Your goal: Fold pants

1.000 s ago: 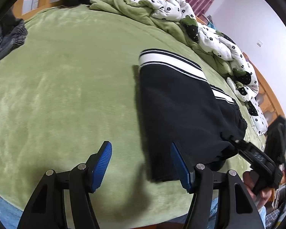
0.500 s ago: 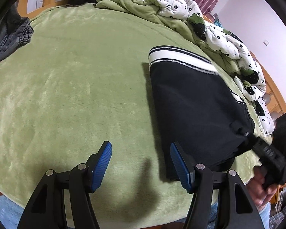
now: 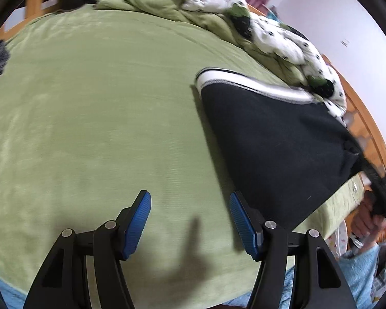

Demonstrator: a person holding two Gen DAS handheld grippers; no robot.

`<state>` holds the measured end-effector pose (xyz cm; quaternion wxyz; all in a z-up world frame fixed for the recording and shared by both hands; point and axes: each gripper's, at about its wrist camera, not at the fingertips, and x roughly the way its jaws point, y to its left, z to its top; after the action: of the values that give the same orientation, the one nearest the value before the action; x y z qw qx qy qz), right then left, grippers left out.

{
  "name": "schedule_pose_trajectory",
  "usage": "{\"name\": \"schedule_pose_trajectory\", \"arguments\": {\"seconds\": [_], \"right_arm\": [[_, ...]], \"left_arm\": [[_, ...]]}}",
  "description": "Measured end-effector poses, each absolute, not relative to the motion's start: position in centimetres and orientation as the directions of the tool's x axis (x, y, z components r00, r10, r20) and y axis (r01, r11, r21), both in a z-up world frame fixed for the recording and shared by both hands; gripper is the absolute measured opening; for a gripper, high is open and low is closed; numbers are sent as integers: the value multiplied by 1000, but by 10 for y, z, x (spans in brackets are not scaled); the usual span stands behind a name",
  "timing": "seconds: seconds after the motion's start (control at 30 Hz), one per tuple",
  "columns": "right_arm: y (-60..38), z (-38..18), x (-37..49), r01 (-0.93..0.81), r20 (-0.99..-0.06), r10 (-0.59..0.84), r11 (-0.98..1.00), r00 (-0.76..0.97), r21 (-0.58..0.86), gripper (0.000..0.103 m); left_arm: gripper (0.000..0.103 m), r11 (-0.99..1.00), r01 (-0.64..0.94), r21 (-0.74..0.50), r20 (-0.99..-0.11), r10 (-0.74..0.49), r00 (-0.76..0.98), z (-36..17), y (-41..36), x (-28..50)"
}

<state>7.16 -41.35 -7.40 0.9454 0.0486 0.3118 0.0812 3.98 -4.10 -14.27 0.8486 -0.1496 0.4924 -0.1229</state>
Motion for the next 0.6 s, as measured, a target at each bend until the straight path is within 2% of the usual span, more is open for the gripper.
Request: {"name": "schedule_pose_trajectory", "arguments": {"seconds": [0.1,0.2,0.33,0.4,0.5,0.6], "right_arm": [[-456,-100,73,-11,-622,60,997,781,82,16],[-486,-144,74,78,-680,-2,994,733,81,16],[-490,-170,70,98,-685,7,988,729,115,17],[-493,-168,71,107,-680,16,984,733,140,17],[-503,-165,75,109,-680,63,972,730,208,17],[-506,-154,72,87,-666,109,963,738,253,17]], "left_arm": [[61,917,134,-376,-798,-394,456,-146,-66,38],[61,898,252,-360,-796,-436,419,-144,-90,28],[61,841,368,-396,-790,-516,330,-141,-118,12],[61,852,388,-352,-815,-483,321,-145,-132,10],[61,907,355,-226,-856,-359,371,-155,-153,15],[61,900,369,-234,-845,-376,381,-161,-169,17]]}}
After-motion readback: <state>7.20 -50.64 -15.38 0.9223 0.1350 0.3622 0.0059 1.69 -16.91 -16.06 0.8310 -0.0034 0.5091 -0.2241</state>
